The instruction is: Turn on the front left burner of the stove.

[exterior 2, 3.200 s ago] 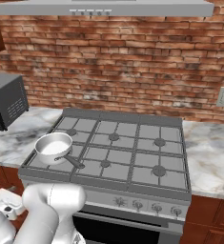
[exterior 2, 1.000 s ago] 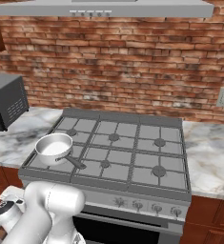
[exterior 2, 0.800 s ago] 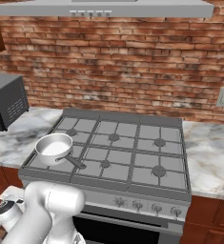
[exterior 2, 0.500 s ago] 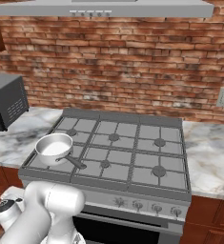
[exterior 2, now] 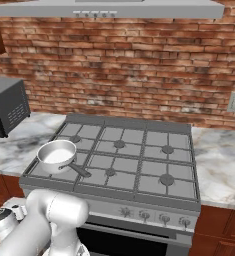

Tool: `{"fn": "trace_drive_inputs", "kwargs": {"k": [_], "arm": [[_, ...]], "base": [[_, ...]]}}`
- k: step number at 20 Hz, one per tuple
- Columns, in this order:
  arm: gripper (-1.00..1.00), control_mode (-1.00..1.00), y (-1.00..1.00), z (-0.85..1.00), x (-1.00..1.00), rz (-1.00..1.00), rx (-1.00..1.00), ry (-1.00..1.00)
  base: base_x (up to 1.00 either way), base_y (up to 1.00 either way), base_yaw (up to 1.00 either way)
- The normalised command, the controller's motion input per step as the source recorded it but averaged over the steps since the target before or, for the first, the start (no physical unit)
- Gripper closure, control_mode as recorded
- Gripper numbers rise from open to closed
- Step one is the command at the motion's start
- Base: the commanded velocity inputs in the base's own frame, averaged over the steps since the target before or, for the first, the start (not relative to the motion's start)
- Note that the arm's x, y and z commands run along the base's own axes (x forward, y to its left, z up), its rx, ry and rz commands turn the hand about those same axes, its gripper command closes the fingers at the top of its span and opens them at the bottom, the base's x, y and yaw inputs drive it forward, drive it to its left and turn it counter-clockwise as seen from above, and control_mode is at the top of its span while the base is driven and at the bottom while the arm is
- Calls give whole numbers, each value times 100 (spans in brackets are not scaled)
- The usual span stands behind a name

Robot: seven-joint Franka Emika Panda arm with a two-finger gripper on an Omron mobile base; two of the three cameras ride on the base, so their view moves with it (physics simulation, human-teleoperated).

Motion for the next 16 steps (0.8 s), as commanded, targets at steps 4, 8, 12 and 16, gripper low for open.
{"fn": "trace_drive_inputs", "kwargs": {"k": [4,8,12,16], "arm": [[100,-100,16,-25,0,0,-39,13],[100,-100,22,-29,4,3,-45,19],[100,-100,14,-31,13,11,-40,24],[100,-100,14,-32,7,10,-40,30]], "base": [[0,0,0],[0,0,0],[0,0,0],[0,0,0]]}}
